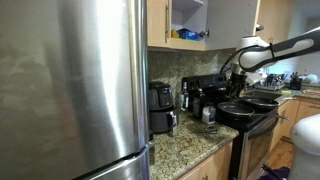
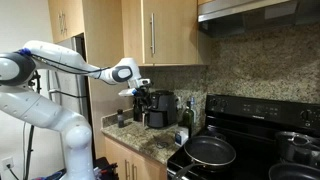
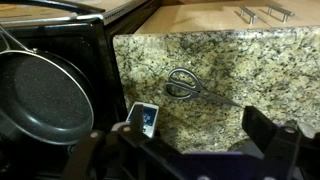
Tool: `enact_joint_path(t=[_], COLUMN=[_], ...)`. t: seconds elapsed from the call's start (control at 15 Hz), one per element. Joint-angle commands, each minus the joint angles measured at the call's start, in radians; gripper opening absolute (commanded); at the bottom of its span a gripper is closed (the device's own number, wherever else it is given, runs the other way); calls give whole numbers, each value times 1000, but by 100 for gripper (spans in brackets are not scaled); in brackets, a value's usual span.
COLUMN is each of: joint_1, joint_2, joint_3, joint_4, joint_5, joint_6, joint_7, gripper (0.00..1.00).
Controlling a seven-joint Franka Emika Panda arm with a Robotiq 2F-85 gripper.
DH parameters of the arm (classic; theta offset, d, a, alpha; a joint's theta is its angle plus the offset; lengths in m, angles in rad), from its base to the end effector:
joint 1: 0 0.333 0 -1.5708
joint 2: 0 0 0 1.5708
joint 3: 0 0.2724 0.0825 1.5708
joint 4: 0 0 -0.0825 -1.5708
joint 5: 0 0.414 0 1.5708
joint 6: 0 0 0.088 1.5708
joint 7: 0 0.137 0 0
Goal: Move the object from the left to the right
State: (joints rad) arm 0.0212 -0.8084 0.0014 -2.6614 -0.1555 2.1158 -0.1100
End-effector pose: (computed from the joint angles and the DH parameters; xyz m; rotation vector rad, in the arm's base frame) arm 0.4015 -0.0021 0.4362 2.9483 0.2890 0.3815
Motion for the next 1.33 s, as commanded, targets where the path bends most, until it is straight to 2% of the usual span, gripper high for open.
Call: enact_joint_path(t=[0.0, 0.4, 0.53, 0.93, 1.0, 1.2, 1.27], joint_1=[1, 7, 52, 150, 116, 122, 89], joint_2=[0, 3, 14, 37, 5, 2, 6], joint_3=[0, -6, -62, -185, -147, -154, -114], joint_4=[2, 11, 19, 28, 11, 11, 30], joint_5=[0, -3, -6, 2, 5, 6, -22], joint_6=[-2, -28, -20, 43, 15, 16, -63], joint_7=[0, -25, -178, -503, -415, -421, -369], gripper=[100, 100, 100, 100, 100, 100, 100])
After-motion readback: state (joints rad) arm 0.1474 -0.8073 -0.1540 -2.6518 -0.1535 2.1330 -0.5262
